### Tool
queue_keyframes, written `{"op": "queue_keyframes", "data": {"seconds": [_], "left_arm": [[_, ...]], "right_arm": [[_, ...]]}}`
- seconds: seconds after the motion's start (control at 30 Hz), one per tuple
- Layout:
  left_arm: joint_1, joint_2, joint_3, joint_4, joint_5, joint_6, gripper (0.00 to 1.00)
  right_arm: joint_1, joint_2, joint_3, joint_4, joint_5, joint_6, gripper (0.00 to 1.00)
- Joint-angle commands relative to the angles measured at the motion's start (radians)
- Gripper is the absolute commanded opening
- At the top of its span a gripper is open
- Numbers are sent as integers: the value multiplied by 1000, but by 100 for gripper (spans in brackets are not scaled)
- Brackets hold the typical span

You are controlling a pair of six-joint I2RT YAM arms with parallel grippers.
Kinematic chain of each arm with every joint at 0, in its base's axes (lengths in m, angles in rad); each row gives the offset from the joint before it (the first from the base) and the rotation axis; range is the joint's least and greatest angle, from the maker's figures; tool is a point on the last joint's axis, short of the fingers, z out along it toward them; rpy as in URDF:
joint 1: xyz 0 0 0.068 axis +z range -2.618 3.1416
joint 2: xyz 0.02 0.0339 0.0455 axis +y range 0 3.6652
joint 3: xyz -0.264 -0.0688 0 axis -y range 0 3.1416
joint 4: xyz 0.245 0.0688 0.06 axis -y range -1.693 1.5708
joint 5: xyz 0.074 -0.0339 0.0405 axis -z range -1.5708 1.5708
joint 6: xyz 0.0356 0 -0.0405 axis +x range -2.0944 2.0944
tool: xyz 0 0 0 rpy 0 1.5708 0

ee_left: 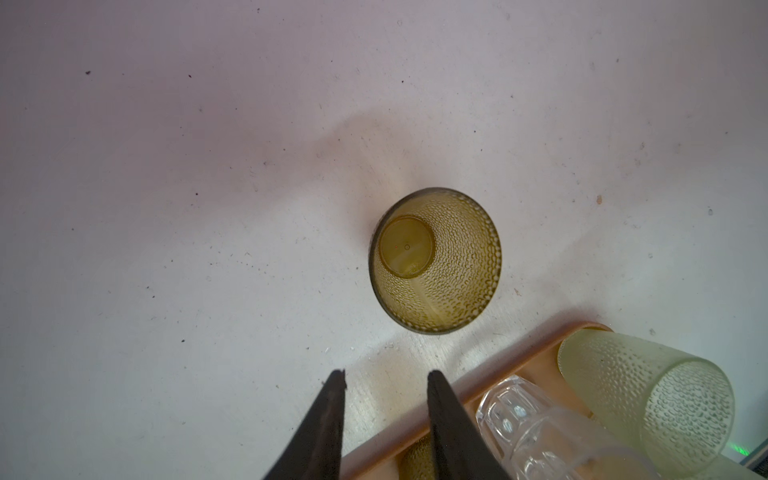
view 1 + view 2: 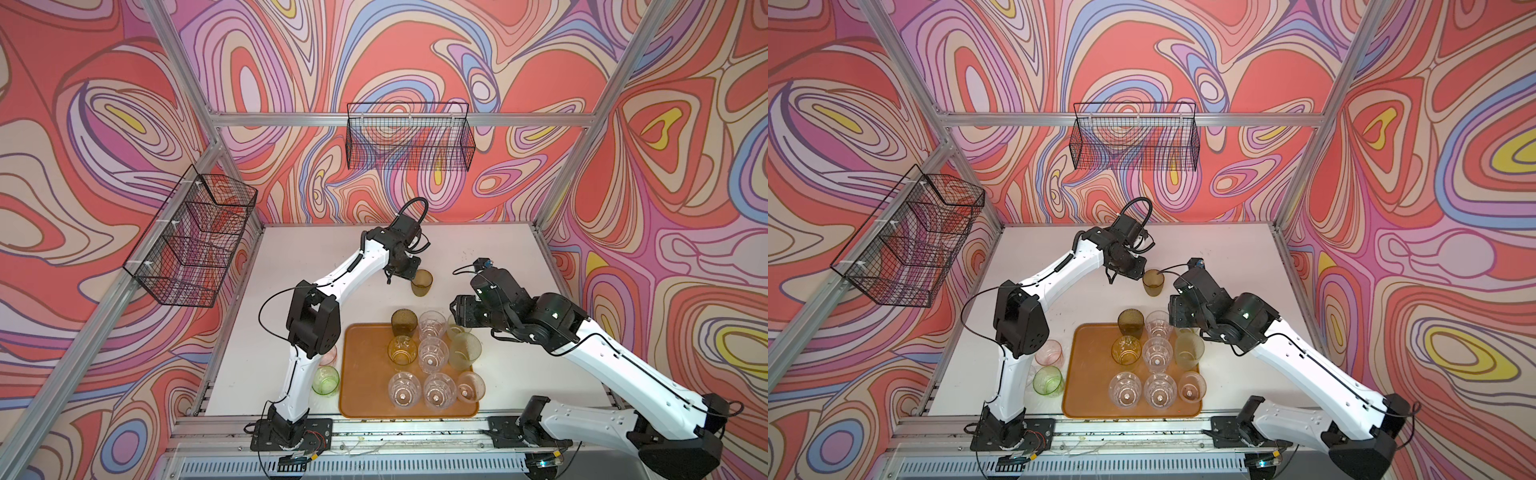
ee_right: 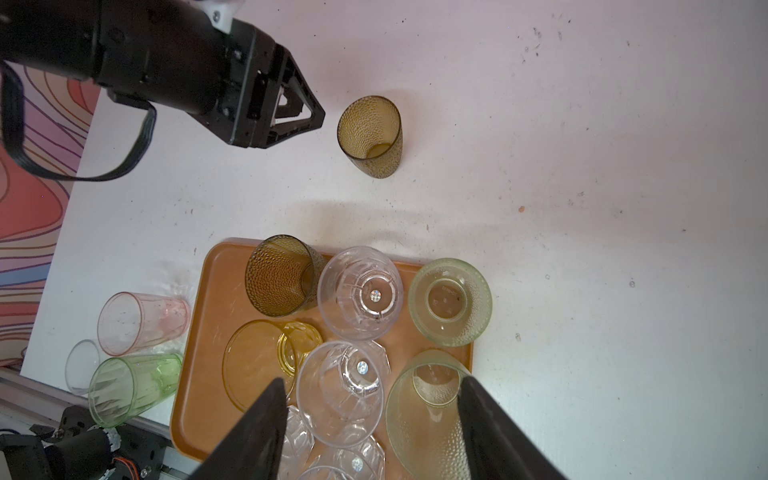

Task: Place the glasses into the tray
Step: 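Lower the left gripper onto the olive glass rim and close it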

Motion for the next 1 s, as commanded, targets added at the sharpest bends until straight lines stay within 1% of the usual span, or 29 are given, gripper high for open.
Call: {"op": "queue_keyframes", "data": {"seconds": [0.0, 0.13, 0.4, 0.67, 0.9, 0.97], "left_arm": [[9, 41, 37, 38, 18, 16, 37], [10, 72, 52, 54, 27, 10, 37], [15, 108, 64, 95, 7, -3, 37], [15, 162, 105, 87, 12, -7, 36], [15, 174, 102, 88, 1, -10, 33], [15, 178, 102, 87, -3, -12, 30]], "right_arm": [[-4, -14, -12, 10, 3, 4, 67], [-3, -16, -12, 10, 2, 1, 67], [-3, -25, -15, -2, 5, 6, 67], [-3, -30, -17, -12, 9, 4, 67], [-3, -30, -23, -11, 8, 1, 67], [-3, -31, -23, -11, 7, 1, 67]]}}
